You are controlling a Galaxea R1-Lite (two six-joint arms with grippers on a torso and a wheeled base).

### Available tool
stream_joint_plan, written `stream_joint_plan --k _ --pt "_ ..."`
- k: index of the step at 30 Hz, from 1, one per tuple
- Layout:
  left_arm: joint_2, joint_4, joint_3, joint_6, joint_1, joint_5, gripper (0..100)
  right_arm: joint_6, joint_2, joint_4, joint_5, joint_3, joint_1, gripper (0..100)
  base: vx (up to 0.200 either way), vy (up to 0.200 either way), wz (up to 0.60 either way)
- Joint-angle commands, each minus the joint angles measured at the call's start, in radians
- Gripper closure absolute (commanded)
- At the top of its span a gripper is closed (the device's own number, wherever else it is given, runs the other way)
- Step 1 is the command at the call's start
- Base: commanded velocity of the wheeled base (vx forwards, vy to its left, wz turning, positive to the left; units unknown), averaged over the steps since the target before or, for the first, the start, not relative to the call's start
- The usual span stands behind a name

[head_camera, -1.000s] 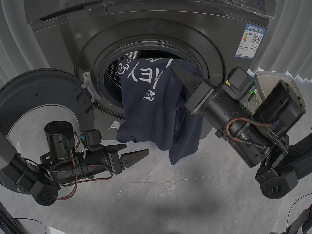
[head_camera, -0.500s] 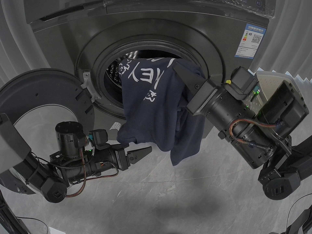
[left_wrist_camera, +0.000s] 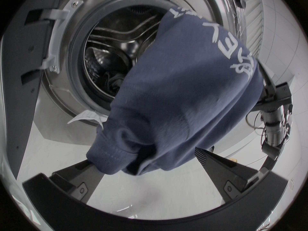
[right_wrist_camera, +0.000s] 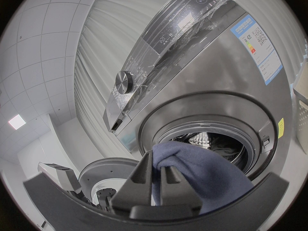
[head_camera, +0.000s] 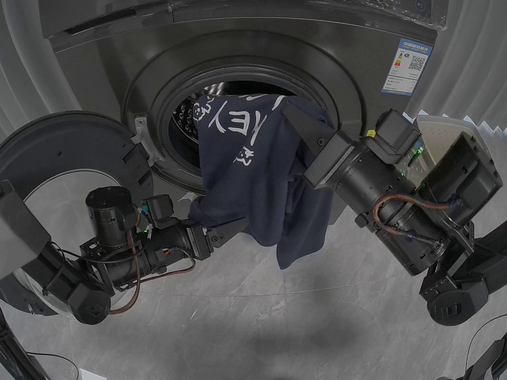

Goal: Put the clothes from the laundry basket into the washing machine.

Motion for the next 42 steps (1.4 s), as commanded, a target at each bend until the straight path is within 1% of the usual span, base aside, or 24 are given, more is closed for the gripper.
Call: stream_joint_plan --k 1,7,10,15,17,19,21,22,24,29,34,35,38,42 --pt "-0.038 -0.02 0.013 -0.01 0.002 0.001 0 0.0 0.004 0.0 0.0 -0.001 0.0 100 0.0 0.0 0.0" --pt "-0.034 -0.07 0.016 -0.01 0.002 0.007 0 0.0 0.004 -0.003 0.0 0.002 -0.001 100 0.0 0.0 0.0" --pt "-0.017 -0.073 0.016 -0.004 0.002 0.029 0 0.0 0.004 -0.005 0.0 0.0 0.0 100 0.0 0.0 0.0" --pt "0.011 -0.077 0.03 -0.001 0.002 0.035 0 0.0 0.004 -0.003 0.0 0.0 -0.001 100 0.0 0.0 0.0" --pt "0.032 -0.078 0.039 0.014 0.006 0.035 0 0.0 0.005 -0.003 0.0 0.0 0.0 100 0.0 0.0 0.0" --pt "0.045 -0.086 0.035 0.021 0.01 0.035 0 0.0 0.005 -0.005 0.0 0.0 0.0 100 0.0 0.0 0.0" --pt "0.052 -0.095 0.028 0.021 0.011 0.037 0 0.0 0.007 -0.005 0.0 0.002 0.0 100 0.0 0.0 0.0" --pt "0.065 -0.12 0.015 0.019 0.011 0.05 0 0.0 0.007 -0.005 0.0 0.002 0.0 100 0.0 0.0 0.0" --pt "0.068 -0.133 0.001 0.019 0.008 0.064 0 0.0 0.007 -0.005 0.0 0.0 0.0 100 0.0 0.0 0.0" --pt "0.052 -0.136 -0.008 0.013 0.0 0.064 0 0.0 0.007 -0.006 0.0 0.006 0.0 100 0.0 0.0 0.0" --pt "0.049 -0.139 -0.002 0.013 -0.007 0.064 0 0.0 0.007 -0.005 0.0 0.008 0.0 100 0.0 0.0 0.0" --pt "0.051 -0.152 -0.004 0.014 -0.007 0.067 100 0.0 0.007 -0.006 0.0 0.008 0.0 100 0.0 0.0 0.0" --pt "0.052 -0.19 -0.004 0.013 -0.007 0.08 100 0.0 0.007 -0.006 0.0 0.01 0.0 100 0.0 0.0 0.0" --pt "0.051 -0.204 0.007 0.011 -0.009 0.089 100 0.0 0.007 -0.006 0.0 0.01 0.0 100 0.0 0.0 0.0"
